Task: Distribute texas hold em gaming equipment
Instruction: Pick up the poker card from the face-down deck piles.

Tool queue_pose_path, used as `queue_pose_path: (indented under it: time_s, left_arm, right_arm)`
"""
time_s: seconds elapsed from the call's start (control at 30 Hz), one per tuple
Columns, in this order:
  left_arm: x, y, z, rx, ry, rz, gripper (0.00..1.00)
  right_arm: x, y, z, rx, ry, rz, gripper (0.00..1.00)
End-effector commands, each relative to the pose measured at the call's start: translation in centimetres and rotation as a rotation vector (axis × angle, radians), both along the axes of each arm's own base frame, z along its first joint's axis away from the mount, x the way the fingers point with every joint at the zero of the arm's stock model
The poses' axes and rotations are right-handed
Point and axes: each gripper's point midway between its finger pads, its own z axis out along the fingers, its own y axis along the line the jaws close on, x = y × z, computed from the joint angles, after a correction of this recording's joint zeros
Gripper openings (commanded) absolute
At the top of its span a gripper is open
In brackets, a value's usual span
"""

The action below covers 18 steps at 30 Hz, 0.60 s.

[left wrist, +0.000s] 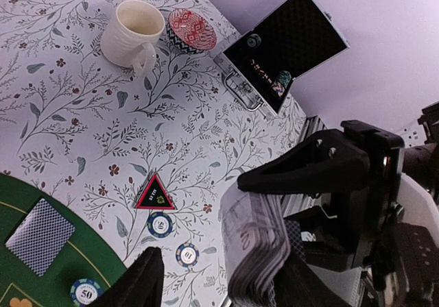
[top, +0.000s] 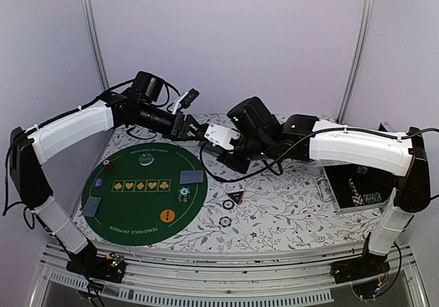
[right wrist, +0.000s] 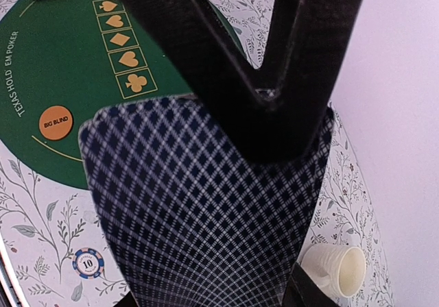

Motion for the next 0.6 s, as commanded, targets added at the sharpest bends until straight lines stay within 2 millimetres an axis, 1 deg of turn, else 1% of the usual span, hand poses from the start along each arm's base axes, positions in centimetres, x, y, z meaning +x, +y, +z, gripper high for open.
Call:
queue_pose_path:
  time_s: [0.0, 0.17, 0.33, 0.57]
  left_arm:
    - [0.0, 1.2, -0.7, 0.089, -0.028, 0.026, 0.53]
    - [-0.2, 1.4, -0.2, 0.08, -0.027, 0.031, 0.53]
    - [-0.3, 1.5, 0.9, 0.063, -0.046, 0.032, 0.54]
    - [-0.4, 2.0, 1.4, 0.063, -0.055, 0.04, 0.57]
  right_arm:
    - [-0.2, 0.5, 1.0, 0.032, -0.017, -0.001, 0.45]
    - [0.0, 0.4, 1.1, 0.029, -0.023, -0.007, 0.45]
    - [0.1, 0.3, 0.8, 0.02, -0.024, -0.014, 0.45]
    - [0.1, 0.1, 0.4, 0.008, -0.024, -0.018, 0.45]
